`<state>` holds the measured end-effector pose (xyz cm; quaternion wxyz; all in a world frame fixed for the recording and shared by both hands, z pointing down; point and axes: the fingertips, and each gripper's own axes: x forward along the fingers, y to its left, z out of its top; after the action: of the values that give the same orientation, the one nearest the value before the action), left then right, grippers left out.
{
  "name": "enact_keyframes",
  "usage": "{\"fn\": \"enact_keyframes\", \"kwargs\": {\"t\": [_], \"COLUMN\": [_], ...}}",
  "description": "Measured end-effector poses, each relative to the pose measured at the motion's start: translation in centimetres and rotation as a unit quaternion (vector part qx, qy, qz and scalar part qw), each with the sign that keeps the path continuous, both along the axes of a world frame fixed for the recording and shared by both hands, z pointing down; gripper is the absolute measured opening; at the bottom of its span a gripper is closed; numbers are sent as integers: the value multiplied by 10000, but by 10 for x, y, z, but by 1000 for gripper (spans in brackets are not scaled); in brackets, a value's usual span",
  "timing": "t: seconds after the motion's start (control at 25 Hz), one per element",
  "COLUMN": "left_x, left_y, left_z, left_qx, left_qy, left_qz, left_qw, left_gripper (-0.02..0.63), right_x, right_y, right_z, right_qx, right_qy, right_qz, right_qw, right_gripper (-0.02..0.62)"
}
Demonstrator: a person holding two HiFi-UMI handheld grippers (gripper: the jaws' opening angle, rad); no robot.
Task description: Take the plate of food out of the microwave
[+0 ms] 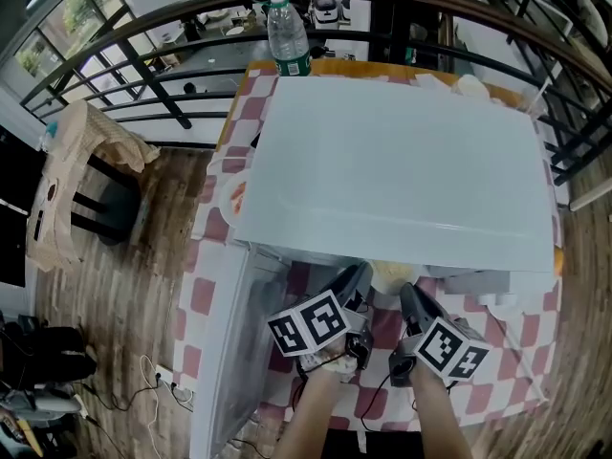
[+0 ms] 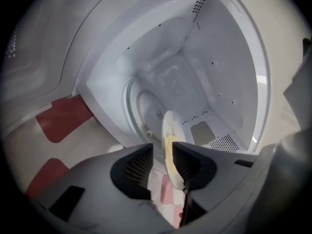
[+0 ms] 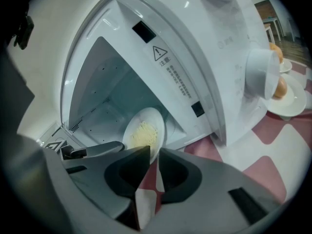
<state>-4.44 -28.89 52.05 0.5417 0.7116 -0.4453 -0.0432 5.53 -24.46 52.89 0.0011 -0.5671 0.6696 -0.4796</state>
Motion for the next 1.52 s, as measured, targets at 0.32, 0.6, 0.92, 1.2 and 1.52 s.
{"fn": "enact_keyframes", "kwargs": {"t": [0.32,0.6,0.92,1.2,1.52], "left_x": [10,6,7,8,8], "left_y": [3,2,2,4,9], "left_z": [3,5,4,5,5], "left_qx": [-93,-85,-15,58,98], "left_qy": [6,94,116,-9,-177], "left_qz": [103,-122,-231,-159,-108], "left_qw": [9999,9998,9997,9999,9997], "left_gripper": [108,40,40,40,54], "right_x": [7,11,1,-9,-3], "right_y": [-3,-5,1,-5,-8], "right_z": [2,-1,1,9,6], "right_qx": [48,187,77,-33,-17], "right_qy": [414,349,-91,-714,-840], "right_qz": [-93,-31,258,349,639], "right_qw": [9991,9992,9996,9968,9944], "right_gripper": [63,60,144,97,57]}}
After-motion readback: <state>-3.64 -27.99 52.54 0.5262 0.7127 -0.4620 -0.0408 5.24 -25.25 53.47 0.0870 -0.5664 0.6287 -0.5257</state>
